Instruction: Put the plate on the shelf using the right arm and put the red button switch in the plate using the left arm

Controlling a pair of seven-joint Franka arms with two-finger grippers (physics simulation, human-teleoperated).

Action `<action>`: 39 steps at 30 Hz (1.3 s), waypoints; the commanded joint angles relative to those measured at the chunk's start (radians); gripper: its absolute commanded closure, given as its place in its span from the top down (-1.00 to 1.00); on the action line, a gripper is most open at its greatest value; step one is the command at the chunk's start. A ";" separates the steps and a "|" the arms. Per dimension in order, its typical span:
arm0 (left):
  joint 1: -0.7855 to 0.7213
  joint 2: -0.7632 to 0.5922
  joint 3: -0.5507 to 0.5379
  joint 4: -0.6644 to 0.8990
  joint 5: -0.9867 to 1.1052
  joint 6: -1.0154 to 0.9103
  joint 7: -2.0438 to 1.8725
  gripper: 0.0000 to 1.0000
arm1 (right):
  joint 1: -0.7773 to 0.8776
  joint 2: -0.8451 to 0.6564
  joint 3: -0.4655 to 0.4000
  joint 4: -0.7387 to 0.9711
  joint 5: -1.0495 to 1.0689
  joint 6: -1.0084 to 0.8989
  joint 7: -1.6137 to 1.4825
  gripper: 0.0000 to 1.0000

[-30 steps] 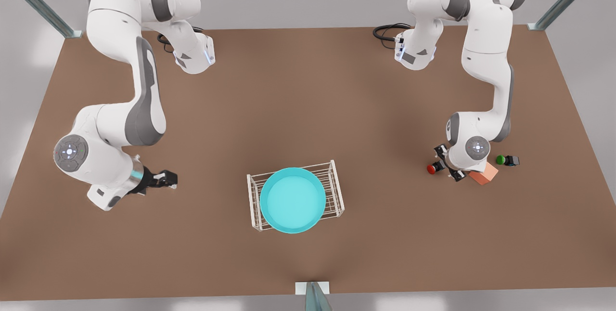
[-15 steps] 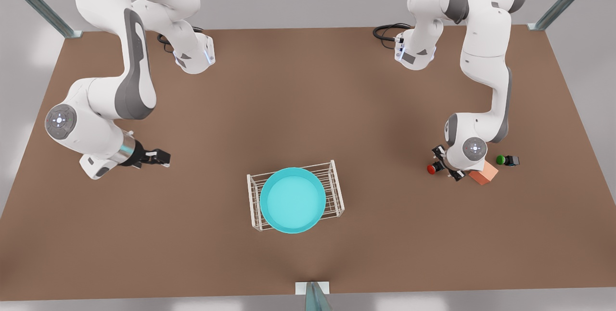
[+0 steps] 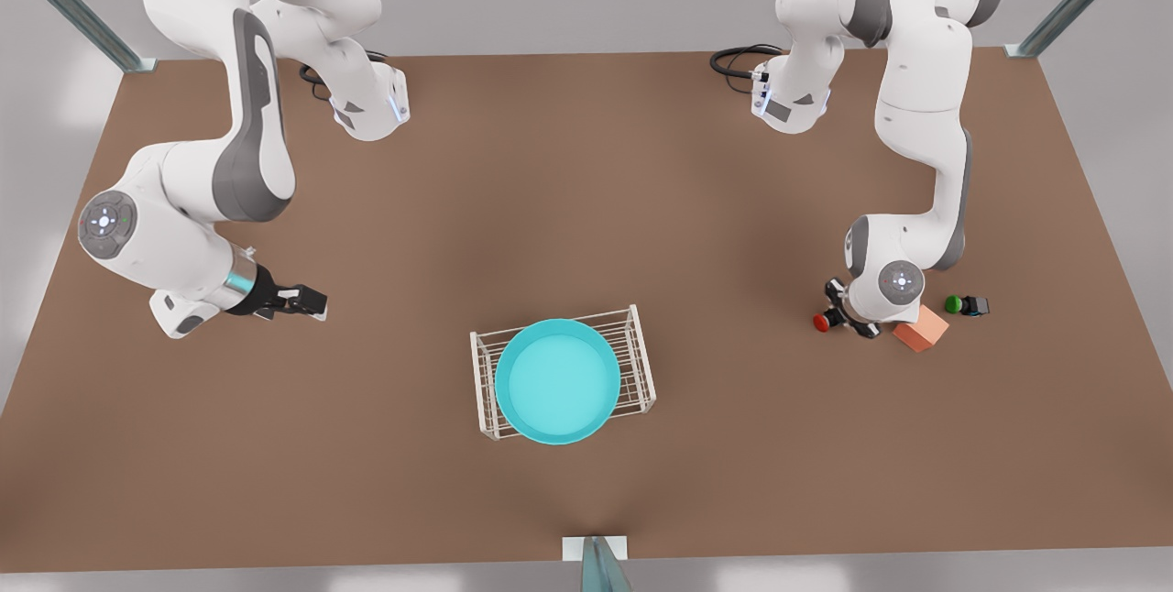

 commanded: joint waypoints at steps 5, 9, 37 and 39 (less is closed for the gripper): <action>-0.004 -0.063 -0.006 0.005 0.008 -0.075 0.070 -0.35 | 0.000 -0.001 -0.004 0.002 0.008 -0.018 0.047 1.00; -0.071 -0.114 -0.020 0.127 0.007 -0.254 0.087 -0.35 | 0.000 0.006 -0.004 0.002 0.005 -0.033 0.047 1.00; -0.472 0.184 -0.181 0.674 -0.184 0.520 0.027 -0.35 | -0.002 0.012 -0.018 0.011 -0.020 -0.064 0.038 1.00; -0.484 0.214 -0.181 0.674 -0.188 0.624 0.025 -0.35 | -0.002 0.014 -0.018 0.011 -0.020 -0.064 0.038 1.00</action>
